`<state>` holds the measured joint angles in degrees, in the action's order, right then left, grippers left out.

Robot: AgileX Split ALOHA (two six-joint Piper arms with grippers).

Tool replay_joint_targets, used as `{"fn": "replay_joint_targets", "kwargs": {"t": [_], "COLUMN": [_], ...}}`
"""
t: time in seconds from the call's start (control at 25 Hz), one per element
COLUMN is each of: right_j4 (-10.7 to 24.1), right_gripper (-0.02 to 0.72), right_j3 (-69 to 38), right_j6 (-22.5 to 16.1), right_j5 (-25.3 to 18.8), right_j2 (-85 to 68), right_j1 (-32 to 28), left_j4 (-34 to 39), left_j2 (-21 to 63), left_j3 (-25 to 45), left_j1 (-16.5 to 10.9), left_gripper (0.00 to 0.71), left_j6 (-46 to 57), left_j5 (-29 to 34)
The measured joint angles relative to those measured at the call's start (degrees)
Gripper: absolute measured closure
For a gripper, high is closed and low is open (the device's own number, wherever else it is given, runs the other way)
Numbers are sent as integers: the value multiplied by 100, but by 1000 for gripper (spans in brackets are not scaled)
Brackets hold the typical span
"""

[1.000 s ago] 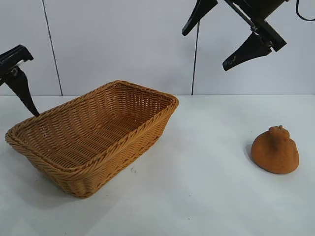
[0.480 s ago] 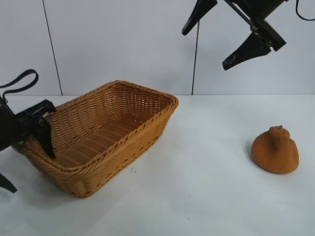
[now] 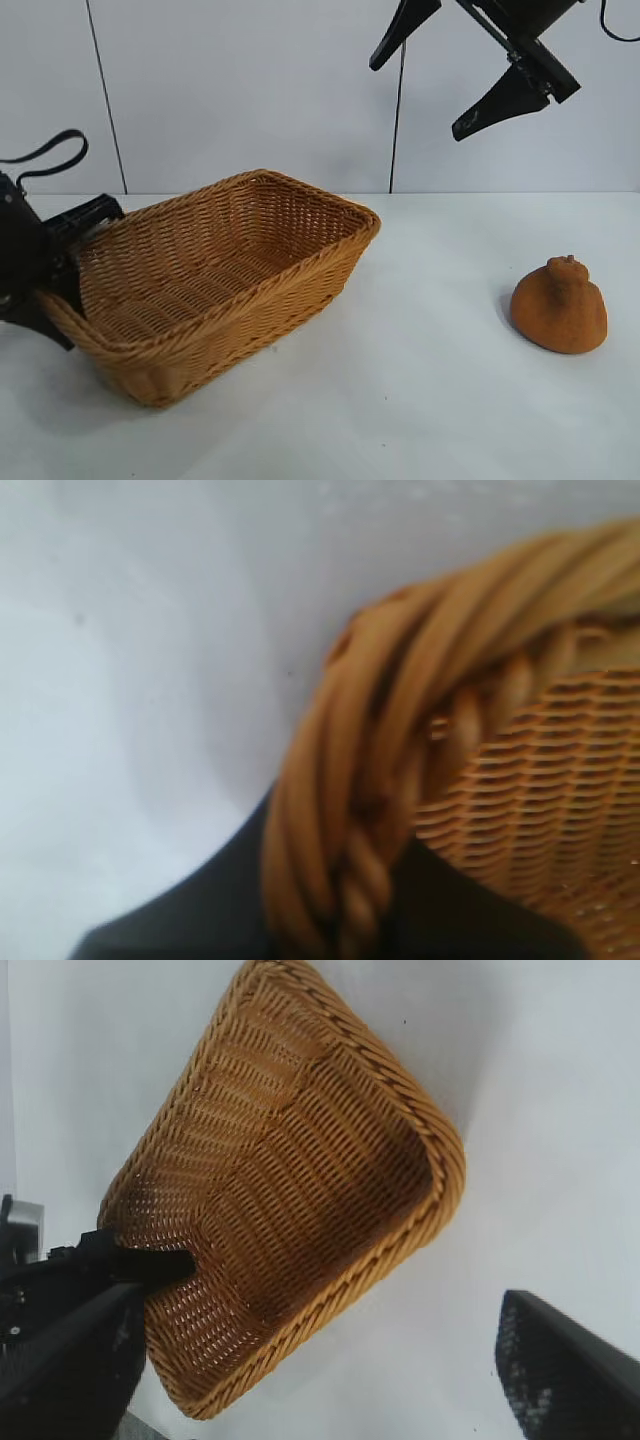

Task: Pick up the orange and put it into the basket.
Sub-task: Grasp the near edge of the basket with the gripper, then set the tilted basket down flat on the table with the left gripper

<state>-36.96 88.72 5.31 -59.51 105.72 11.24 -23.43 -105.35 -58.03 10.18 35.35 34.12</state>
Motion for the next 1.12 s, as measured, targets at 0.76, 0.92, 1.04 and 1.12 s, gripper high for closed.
{"fn": "replay_joint_targets", "kwargs": {"t": [0.76,0.92,1.04,1.12], "right_j4": [-5,-5,-5,-5], "right_gripper": [52,52,52,52], "right_j3": [0,0,0,0], "right_j6": [0,0,5,5], "right_j5": [16,16,16,16], "right_j2": [0,0,0,0], "right_j1": [0,0,0,0], "left_j4": [396,416,416,410], "left_j2": [-1592,-1744,-1836,-1911], "left_j3": [-3476,-3488,-3499,-3506], "left_j1": [431,452,447,447], "left_gripper": [622,622,622,617], "left_j6": [-2429,-2443,-2443,-2443], "left_j5": [2819,2767,2668,2647]}}
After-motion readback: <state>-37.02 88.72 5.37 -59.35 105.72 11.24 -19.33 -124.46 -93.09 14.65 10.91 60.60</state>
